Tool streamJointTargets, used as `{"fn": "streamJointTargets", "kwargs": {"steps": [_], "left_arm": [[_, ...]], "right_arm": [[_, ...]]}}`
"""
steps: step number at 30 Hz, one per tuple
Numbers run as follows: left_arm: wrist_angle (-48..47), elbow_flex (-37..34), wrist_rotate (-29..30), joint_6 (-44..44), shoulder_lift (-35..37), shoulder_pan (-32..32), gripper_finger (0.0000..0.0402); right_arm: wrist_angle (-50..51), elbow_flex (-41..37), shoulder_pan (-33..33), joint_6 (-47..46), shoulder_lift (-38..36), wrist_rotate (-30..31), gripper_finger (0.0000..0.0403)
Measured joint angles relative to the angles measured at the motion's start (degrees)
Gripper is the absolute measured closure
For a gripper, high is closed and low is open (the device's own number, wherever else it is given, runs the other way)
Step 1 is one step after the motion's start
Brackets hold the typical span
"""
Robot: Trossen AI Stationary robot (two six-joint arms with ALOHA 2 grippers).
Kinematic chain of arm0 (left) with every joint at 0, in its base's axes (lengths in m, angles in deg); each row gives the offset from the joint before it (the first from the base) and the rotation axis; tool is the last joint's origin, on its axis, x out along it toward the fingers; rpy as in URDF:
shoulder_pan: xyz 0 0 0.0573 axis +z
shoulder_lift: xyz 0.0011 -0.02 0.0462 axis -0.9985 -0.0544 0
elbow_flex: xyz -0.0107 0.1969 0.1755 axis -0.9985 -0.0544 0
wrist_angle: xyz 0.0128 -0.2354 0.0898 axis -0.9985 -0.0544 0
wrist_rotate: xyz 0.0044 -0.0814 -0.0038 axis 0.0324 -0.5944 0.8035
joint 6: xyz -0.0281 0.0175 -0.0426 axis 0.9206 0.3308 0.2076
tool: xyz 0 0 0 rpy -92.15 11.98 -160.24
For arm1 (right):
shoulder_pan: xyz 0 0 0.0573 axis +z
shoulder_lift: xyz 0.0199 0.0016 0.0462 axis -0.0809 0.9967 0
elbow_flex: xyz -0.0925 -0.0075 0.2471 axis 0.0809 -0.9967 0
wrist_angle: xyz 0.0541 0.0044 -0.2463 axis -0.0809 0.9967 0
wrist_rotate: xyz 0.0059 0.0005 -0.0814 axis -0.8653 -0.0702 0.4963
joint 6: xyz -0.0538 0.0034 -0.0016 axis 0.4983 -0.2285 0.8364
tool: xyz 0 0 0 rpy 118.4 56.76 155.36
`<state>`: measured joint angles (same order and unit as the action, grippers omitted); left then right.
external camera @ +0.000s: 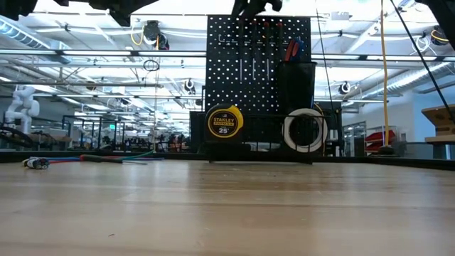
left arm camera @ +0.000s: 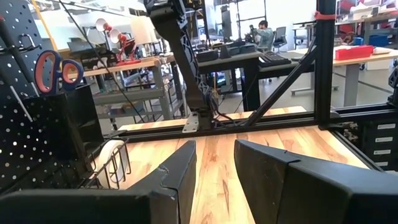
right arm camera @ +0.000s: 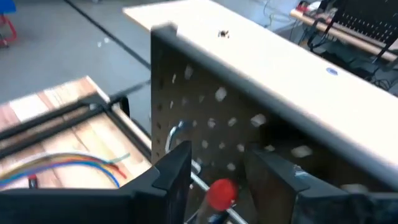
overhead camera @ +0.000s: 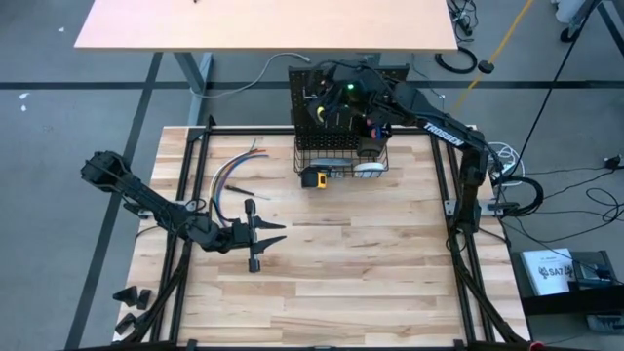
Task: Hang tools onto peg board
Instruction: Hang the black screwdriver on the pegboard, then hang the nut driver on the pegboard
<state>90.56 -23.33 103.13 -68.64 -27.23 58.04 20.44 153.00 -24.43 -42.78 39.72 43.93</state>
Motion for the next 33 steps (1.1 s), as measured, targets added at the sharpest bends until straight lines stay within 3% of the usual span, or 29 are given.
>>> {"fn": "streamJointTargets", "kwargs": {"steps": [11, 17, 20, 23, 26, 30, 33], "left_arm": [[-1.99, 0.0, 1.73, 0.46, 0.0, -0.02, 0.0285], [-14.97, 0.05, 12.2, 9.08, 1.77, -0.02, 0.0286], [-29.93, 2.04, 13.12, 18.39, 5.07, -0.02, 0.0286], [-51.28, 6.63, 11.3, 34.39, 8.08, -0.02, 0.0286], [-69.08, 9.67, 9.86, 50.68, 8.65, 0.06, 0.0286], [-80.23, 9.49, 12.71, 61.5, 7.66, 2.18, 0.0286], [-83.99, 7.93, 14.05, 66.68, 6.26, 4.87, 0.0286]], "right_arm": [[-1.43, 0.02, 2.18, -0.38, -6.32, -0.89, 0.0262], [4.37, 0.13, 6.88, -4.63, -7.37, -17.7, 0.0262], [12.37, 0.11, 10.6, -4.97, -7.23, -22.31, 0.0261], [20.65, -0.17, 15.01, -5.3, -6.84, -20.07, 0.0261], [23.34, -3.12, 20.25, -7.72, -6.86, -12.57, 0.0261], [21.7, -9.69, 27.43, -7.77, -6.9, -4.45, 0.0261], [17.51, -17.05, 31.27, -5.59, -6.82, -4.67, 0.0261]]}}
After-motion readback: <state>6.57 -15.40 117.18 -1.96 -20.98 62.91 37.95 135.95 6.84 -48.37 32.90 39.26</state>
